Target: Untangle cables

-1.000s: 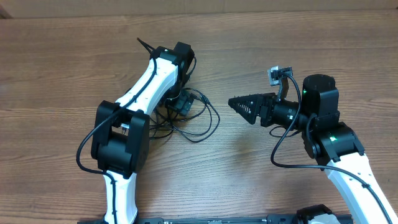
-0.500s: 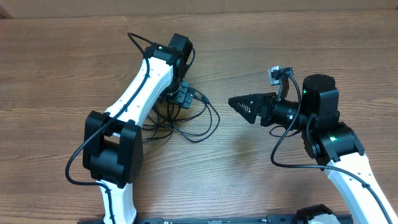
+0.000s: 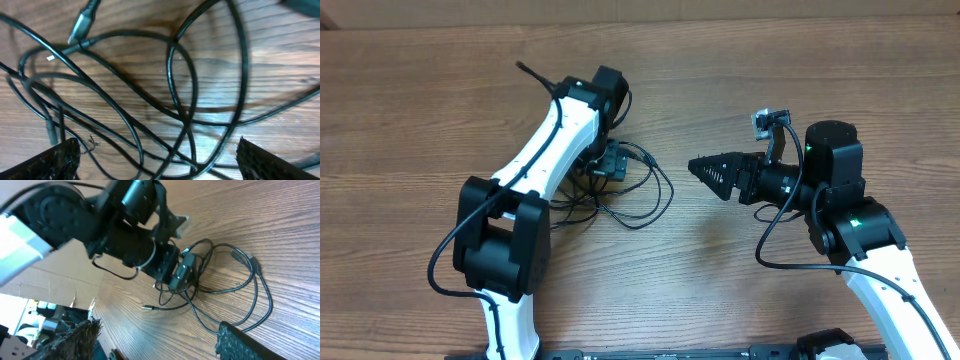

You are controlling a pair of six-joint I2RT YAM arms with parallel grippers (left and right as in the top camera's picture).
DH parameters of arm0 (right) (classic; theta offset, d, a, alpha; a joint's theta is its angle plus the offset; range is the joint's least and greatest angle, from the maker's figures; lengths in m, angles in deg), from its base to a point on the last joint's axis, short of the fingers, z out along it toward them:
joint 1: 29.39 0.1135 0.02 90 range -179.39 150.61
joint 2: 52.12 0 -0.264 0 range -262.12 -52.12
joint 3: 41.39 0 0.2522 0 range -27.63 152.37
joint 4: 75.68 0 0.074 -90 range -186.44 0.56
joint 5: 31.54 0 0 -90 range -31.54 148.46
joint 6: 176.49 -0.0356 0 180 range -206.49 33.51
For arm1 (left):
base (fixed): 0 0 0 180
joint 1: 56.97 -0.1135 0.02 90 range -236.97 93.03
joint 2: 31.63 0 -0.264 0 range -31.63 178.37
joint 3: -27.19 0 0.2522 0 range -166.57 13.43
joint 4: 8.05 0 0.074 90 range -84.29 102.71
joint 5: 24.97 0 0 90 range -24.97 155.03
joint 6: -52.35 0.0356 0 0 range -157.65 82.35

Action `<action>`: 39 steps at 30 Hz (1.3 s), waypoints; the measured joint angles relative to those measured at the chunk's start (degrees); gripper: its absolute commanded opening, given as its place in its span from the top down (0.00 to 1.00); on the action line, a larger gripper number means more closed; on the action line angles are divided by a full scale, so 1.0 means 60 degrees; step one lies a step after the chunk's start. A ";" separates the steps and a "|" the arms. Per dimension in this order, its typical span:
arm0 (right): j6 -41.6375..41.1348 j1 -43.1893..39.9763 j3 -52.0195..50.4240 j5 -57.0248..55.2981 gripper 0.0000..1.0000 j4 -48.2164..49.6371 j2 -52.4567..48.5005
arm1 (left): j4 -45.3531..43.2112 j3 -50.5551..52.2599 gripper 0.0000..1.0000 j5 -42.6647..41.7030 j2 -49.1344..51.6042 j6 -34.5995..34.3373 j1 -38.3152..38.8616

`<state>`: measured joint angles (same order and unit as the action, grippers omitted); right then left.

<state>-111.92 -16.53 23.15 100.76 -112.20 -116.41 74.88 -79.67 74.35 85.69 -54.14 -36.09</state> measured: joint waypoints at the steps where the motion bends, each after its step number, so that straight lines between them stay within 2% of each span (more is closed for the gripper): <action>1: 0.0004 -0.0004 0.0000 -0.0022 0.24 -0.0007 0.0000 | -0.0106 0.0146 0.00 0.0033 0.0000 -0.0055 0.0004; 8: 0.0004 0.0000 0.0000 -0.0062 0.24 -0.0004 0.0000 | -0.0976 0.1093 0.01 0.0073 0.0000 -0.0277 0.0004; 11: -0.0004 -0.0004 0.0000 -0.0058 0.24 -0.0055 0.0000 | -0.1191 0.1209 0.21 0.0106 0.0000 -0.0310 0.0004; 13: 0.0004 -0.0004 0.0000 -0.0058 0.24 -0.0062 0.0000 | -0.1279 0.1209 0.30 0.0109 0.0000 -0.0372 0.0004; 17: 0.0004 -0.0004 0.0000 -0.0066 0.24 -0.0062 0.0000 | -0.1290 0.1209 0.40 0.0131 0.0000 -0.0470 0.0004; 22: 0.0004 0.0000 0.0000 -0.0062 0.24 -0.0062 0.0000 | -0.1333 0.1366 0.40 0.0135 0.0000 -0.0499 0.0004; 24: 0.0000 -0.0004 0.0000 -0.0058 0.24 -0.0066 0.0000 | -0.1377 0.1566 0.46 0.0135 0.0000 -0.0517 0.0004; 27: 0.0004 0.0000 0.0000 -0.0066 0.24 -0.0066 0.0000 | -0.1534 0.1854 0.59 0.0131 0.0000 -0.0557 0.0004; 28: 0.0004 -0.0004 0.0000 -0.0062 0.24 -0.0066 0.0000 | -0.1537 0.1891 0.71 0.0131 0.0000 -0.0557 0.0004; 31: 0.0000 -0.0004 0.0000 -0.0062 0.24 -0.0066 0.0000 | -0.1570 0.1963 0.96 0.0138 -0.0004 -0.0637 0.0007; 39: 0.0000 0.0000 0.0000 -0.0062 0.24 -0.0073 0.0000 | -0.1322 0.2011 0.96 0.0142 -0.0004 -0.0729 -0.0044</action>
<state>-111.92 -16.53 23.15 100.39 -112.64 -116.41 66.95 -67.61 75.20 85.67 -58.51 -36.35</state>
